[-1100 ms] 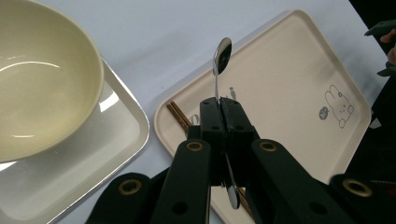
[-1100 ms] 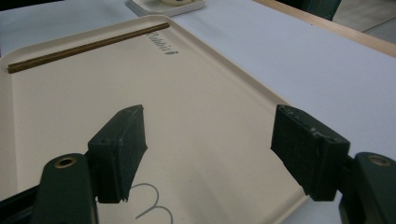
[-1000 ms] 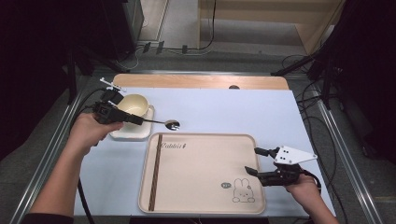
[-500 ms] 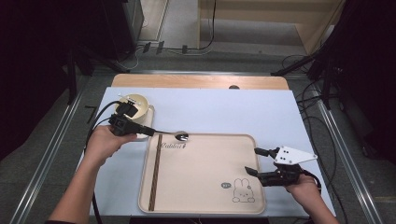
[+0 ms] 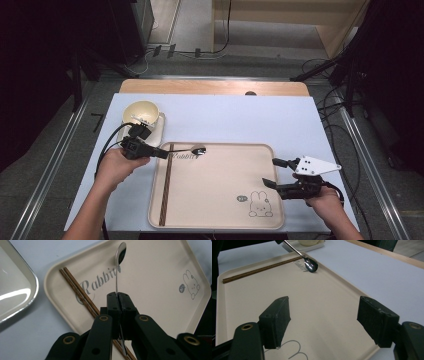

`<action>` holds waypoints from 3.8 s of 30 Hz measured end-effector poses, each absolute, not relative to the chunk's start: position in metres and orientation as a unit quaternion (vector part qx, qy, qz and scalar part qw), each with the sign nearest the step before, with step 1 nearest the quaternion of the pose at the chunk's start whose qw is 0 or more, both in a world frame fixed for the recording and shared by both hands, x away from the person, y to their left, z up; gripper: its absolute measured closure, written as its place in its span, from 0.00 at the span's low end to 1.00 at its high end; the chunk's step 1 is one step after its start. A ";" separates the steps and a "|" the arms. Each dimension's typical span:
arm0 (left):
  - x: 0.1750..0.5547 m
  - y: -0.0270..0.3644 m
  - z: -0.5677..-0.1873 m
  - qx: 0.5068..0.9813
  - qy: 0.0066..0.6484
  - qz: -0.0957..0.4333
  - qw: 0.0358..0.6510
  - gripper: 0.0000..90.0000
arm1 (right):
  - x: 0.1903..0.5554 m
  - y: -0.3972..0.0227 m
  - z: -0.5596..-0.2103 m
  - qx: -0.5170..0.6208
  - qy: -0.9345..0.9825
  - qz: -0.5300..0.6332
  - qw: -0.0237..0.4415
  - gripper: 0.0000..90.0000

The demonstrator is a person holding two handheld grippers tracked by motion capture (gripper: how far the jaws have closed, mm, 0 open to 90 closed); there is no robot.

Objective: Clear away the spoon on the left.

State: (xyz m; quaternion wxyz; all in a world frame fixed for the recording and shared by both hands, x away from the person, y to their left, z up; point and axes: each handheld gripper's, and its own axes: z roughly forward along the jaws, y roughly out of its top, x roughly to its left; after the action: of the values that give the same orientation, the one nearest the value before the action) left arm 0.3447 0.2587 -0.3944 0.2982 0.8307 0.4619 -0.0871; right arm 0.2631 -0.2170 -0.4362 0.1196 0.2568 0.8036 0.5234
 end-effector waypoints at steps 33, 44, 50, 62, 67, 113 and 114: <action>0.303 0.215 -0.433 0.838 0.486 -0.099 0.226 0.94 | 0.264 -0.215 -0.436 0.247 0.804 0.528 0.116 0.29; 0.289 0.202 -0.439 0.847 0.475 -0.112 0.213 0.92 | 0.263 -0.215 -0.436 0.248 0.804 0.528 0.116 0.29; 0.286 0.204 -0.438 0.849 0.469 -0.109 0.218 0.87 | 0.263 -0.215 -0.436 0.247 0.804 0.527 0.116 0.29; 0.289 0.208 -0.425 0.848 0.455 -0.087 0.258 0.61 | 0.263 -0.216 -0.436 0.249 0.804 0.527 0.118 0.29; 0.293 0.203 -0.422 0.860 0.410 -0.045 0.301 0.41 | 0.262 -0.216 -0.436 0.252 0.804 0.526 0.119 0.29; 0.354 0.143 -0.449 0.879 0.384 -0.074 0.273 1.00 | 0.247 -0.232 -0.437 0.273 0.800 0.517 0.136 0.29; 0.354 0.144 -0.449 0.879 0.384 -0.074 0.272 1.00 | 0.247 -0.233 -0.437 0.273 0.801 0.516 0.136 0.29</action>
State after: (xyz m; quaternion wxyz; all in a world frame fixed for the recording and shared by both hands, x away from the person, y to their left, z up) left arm 0.3539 0.1436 -0.4487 0.2721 0.8791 0.3844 -0.0739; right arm 0.2468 -0.2325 -0.4368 0.1356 0.2731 0.8005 0.5159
